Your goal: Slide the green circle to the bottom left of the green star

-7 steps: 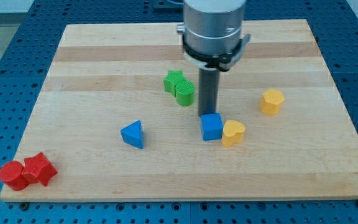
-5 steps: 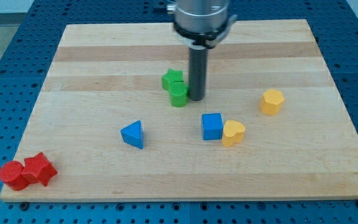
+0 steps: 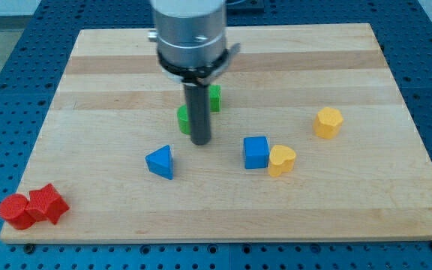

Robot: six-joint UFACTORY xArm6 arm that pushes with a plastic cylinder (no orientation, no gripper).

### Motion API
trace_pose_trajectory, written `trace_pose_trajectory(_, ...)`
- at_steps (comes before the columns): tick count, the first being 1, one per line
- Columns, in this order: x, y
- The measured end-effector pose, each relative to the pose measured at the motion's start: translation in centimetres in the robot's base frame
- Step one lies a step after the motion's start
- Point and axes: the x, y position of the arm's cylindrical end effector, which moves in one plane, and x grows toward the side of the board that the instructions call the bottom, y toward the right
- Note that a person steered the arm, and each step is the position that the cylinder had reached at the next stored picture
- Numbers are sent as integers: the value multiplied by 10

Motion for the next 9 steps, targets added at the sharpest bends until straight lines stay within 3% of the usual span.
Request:
trace_pose_trajectory(1,-31,-34)
trace_pose_trajectory(3,-33,-39)
trace_pose_trajectory(5,-52,-138)
trace_pose_trajectory(6,-90,-133)
trace_pose_trajectory(7,-101,-89)
trace_pose_trajectory(9,-77,-26)
